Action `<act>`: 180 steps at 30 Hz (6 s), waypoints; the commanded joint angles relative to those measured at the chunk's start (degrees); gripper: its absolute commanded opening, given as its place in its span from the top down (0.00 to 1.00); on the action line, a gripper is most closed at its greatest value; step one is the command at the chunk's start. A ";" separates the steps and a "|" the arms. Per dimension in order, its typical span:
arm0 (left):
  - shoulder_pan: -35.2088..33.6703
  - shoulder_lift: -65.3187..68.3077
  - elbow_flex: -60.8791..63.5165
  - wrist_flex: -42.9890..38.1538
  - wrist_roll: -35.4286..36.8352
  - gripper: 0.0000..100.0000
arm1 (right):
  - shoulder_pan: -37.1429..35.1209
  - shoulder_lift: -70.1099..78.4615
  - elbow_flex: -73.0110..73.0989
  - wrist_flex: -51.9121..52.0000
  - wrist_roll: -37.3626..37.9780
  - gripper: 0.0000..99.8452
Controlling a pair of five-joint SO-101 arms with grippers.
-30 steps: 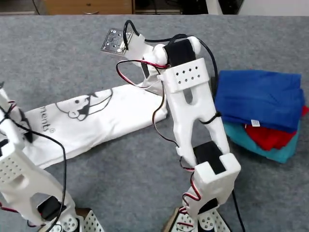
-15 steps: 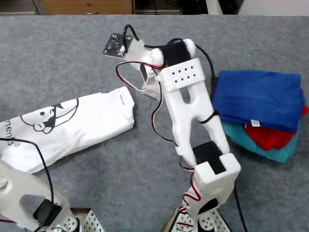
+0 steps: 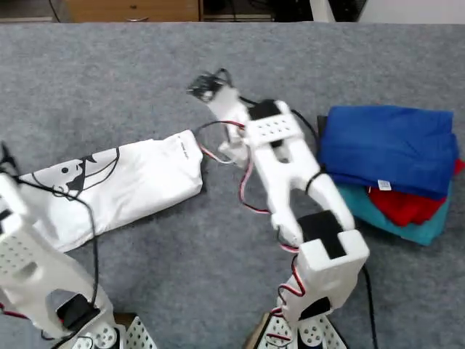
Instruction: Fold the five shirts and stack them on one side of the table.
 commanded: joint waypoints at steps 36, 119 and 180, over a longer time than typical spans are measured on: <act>52.31 6.11 -13.98 0.70 22.59 0.98 | 8.66 -5.32 16.84 -22.07 -1.67 0.99; -3.34 6.11 -16.88 0.53 18.11 0.98 | -26.68 44.70 -91.38 46.15 4.84 1.00; 27.43 -1.19 20.31 -30.15 29.36 0.98 | -16.04 -3.38 8.13 -1.23 -3.34 1.00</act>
